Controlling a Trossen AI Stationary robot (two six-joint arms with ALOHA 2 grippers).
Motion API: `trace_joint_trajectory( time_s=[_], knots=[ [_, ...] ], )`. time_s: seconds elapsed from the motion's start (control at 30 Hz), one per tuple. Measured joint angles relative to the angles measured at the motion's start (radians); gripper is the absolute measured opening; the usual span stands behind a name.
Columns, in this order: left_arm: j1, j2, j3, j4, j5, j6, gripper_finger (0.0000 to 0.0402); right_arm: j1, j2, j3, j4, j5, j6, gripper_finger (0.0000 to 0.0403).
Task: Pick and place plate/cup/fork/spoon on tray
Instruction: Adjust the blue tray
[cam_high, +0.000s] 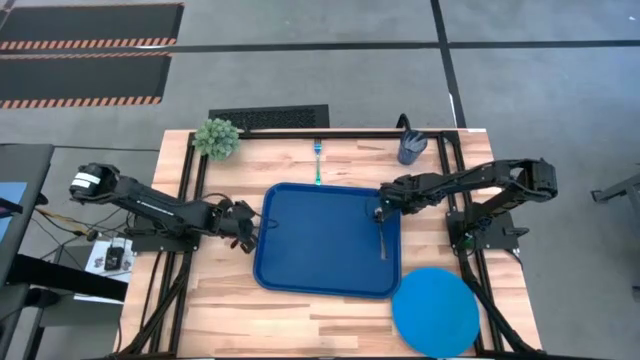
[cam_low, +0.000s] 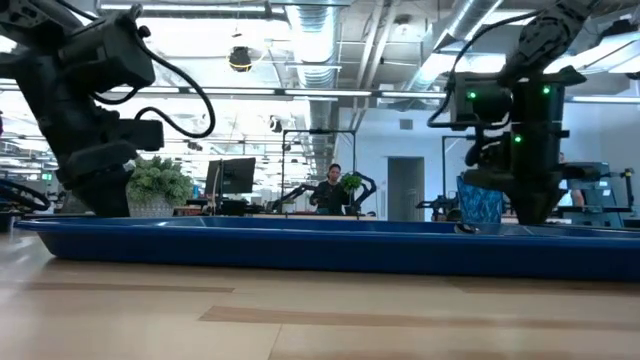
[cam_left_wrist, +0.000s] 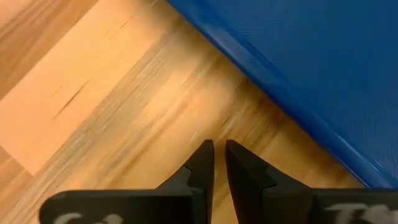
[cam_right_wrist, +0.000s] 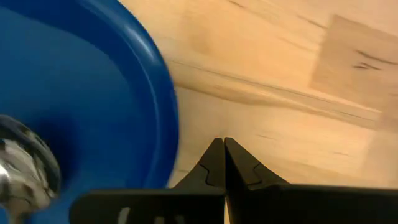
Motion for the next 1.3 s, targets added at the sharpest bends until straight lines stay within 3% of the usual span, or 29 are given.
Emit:
trace_joint_trajectory(
  time_s=[0.27,0.97,1.3],
  knots=[
    [-0.055,0.007,0.000,0.048,0.019,-0.030,0.0027,-0.010,-0.002,-0.013,0.155,0.013,-0.050,0.0012],
    [-0.114,0.007,-0.001,0.076,0.028,-0.047,0.0027,-0.077,-0.002,-0.012,0.231,0.049,-0.185,0.0012],
    [-0.114,-0.043,-0.001,-0.052,0.005,-0.038,0.0027,-0.077,-0.002,-0.006,0.215,0.073,-0.240,0.0012]
  ],
)
